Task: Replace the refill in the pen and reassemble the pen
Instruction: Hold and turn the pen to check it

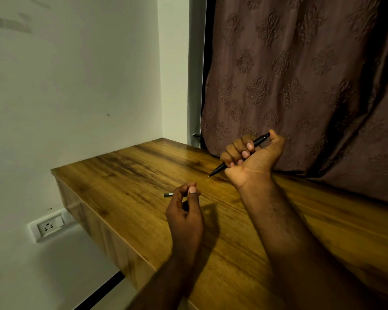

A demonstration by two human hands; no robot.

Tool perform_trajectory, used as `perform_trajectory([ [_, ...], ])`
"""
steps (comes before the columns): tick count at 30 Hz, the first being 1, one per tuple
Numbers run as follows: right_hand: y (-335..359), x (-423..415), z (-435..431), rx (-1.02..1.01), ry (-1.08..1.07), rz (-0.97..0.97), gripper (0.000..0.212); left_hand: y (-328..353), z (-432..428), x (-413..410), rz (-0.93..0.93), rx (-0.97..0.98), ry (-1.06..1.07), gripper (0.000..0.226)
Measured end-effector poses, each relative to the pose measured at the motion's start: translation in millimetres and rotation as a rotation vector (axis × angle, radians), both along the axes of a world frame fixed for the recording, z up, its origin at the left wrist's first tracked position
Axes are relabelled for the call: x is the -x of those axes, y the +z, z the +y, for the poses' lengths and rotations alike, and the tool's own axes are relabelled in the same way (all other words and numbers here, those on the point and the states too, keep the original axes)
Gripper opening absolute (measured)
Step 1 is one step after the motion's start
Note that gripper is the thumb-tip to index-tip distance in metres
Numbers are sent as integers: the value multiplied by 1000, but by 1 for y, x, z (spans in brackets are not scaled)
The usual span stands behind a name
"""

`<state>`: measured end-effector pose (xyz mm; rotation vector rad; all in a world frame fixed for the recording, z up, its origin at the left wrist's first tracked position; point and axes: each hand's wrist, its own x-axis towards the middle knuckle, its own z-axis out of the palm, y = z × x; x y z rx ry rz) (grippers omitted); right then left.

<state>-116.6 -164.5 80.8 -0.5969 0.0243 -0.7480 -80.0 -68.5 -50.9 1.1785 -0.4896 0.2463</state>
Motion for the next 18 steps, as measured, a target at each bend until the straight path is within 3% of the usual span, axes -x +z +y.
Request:
perform_trajectory([
  [6,1,1,2,-17,4,-30,53,14,-9,-2,-106,-56,24,42],
  [11,6,5,1,0,-37,-26,51,9,-6,-5,-108,73,11,37],
  [18,11,7,4,9,-53,-47,50,6,-1,11,-343,-34,-71,58],
])
